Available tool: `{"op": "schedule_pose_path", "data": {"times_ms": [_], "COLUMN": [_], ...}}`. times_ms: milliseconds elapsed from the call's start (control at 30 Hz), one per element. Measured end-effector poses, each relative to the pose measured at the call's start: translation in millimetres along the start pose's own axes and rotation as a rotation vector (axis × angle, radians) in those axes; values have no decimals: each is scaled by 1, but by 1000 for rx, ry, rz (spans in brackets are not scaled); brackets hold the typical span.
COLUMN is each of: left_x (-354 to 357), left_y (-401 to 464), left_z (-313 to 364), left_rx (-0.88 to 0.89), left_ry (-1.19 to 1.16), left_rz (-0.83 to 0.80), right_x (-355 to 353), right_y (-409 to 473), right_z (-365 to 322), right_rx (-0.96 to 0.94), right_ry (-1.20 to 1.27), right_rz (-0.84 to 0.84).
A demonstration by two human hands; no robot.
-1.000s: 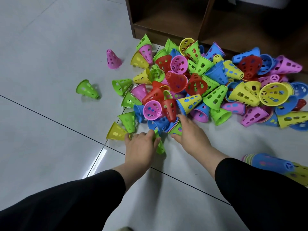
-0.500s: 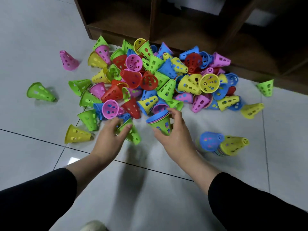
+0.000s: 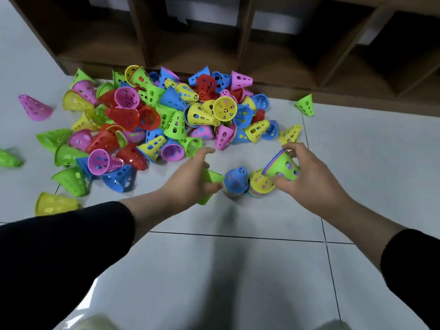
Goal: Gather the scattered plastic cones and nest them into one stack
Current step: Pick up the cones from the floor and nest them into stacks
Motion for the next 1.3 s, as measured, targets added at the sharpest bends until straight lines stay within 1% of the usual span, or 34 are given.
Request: {"op": "schedule_pose_path", "data": {"times_ms": [67,133,200,300,367,433,500,567,633,700,800,867,967,1033,1133,1233,1300], "left_x": [10,26,43,70,90,105,115,118,111,99,87,83,60,30,-38,-115,-155], "left_y": [12,24,37,53,56,61,64,65,68,71,66,59,55,53,42,15,-6], "left_z": [18,32,36,41,47,48,49,53,52,44,24,11,-5,-25,-67,-109,-142], "left_rx": [115,245,340,471,550,544,546,560,453,308,197,145,70,32,-51,-67,-87], "left_ry": [221,421,614,890,1014,1059,1051,977,770,553,400,319,175,192,225,343,499], "left_rz": [-45,-135,-235,-319,-354,-373,-368,-349,-345,-299,-226,-207,-128,-38,160,361,430], "right_x": [4,15,29,51,64,75,83,85,84,83,83,72,53,53,76,122,160], "right_y": [7,14,21,33,40,46,48,49,49,47,43,46,56,62,69,67,62], "right_z": [14,21,24,23,22,23,26,31,36,44,50,41,11,-17,-70,-125,-155], "right_rx": [-40,-80,-116,-181,-226,-265,-273,-235,-176,-138,-130,-156,-189,-197,-231,-255,-254], "right_ry": [-136,-249,-325,-439,-513,-570,-553,-429,-272,-206,-161,-84,32,86,139,164,147], "right_rz": [-57,-123,-194,-289,-332,-351,-348,-325,-297,-286,-290,-201,-32,-2,-40,-168,-278]}}
Point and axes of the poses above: each hand's wrist, its own y-axis towards the middle knuckle, its own x-axis out of the palm, z = x × y, the point moved 10 cm from there along y, towards the middle knuckle, and after that the axes turned 10 degrees about z, right-handed, at the moved point
